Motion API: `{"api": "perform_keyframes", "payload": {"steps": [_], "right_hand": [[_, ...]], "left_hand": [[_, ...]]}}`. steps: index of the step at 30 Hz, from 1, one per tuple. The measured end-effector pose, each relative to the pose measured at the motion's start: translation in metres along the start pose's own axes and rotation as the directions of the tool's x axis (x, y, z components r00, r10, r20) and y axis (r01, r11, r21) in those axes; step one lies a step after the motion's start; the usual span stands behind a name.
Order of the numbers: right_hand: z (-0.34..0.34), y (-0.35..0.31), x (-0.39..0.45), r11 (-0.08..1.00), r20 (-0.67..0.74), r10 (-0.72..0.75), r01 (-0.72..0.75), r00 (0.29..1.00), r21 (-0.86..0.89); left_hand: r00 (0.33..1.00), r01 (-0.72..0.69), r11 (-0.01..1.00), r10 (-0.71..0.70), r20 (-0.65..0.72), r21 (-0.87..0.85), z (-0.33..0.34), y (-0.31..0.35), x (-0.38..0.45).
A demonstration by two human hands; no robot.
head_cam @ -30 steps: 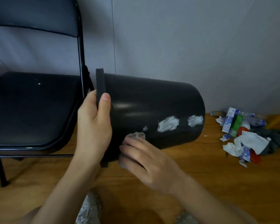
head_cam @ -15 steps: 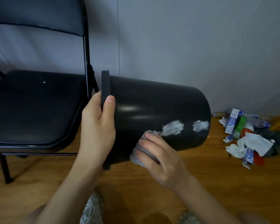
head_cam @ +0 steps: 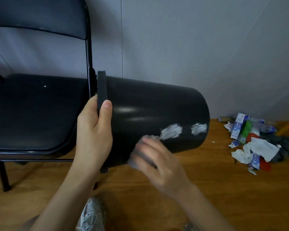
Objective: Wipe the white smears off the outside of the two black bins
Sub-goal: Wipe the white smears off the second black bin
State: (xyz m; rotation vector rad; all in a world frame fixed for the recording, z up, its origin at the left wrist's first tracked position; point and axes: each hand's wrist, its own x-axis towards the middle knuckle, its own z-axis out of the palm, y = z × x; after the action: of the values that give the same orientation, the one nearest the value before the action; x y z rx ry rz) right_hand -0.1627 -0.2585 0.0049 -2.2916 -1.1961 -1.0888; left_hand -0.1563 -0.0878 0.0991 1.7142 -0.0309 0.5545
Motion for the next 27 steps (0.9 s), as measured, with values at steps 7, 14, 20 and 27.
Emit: {"api": "perform_keyframes", "payload": {"steps": [7, 14, 20, 27], "right_hand": [[-0.009, 0.024, 0.024, 0.825, -0.258, 0.565, -0.532, 0.783, 0.193], [-0.010, 0.020, -0.004, 0.924, -0.118, 0.378, -0.364, 0.918, 0.120], [-0.008, 0.018, -0.004, 0.817, -0.180, 0.574, -0.545, 0.798, 0.189], [-0.015, 0.029, -0.008, 0.852, -0.194, 0.522, -0.502, 0.830, 0.147]], "left_hand": [[0.999, 0.027, 0.999, -0.028, -0.019, -0.044, -0.003, 0.000, -0.004], [1.000, 0.030, 0.999, -0.030, -0.003, -0.027, -0.005, -0.002, -0.008], [0.999, 0.047, 0.997, -0.048, -0.011, -0.057, -0.004, 0.001, -0.010], [0.997, 0.073, 0.994, -0.074, -0.014, -0.077, -0.003, 0.001, -0.009]]}}
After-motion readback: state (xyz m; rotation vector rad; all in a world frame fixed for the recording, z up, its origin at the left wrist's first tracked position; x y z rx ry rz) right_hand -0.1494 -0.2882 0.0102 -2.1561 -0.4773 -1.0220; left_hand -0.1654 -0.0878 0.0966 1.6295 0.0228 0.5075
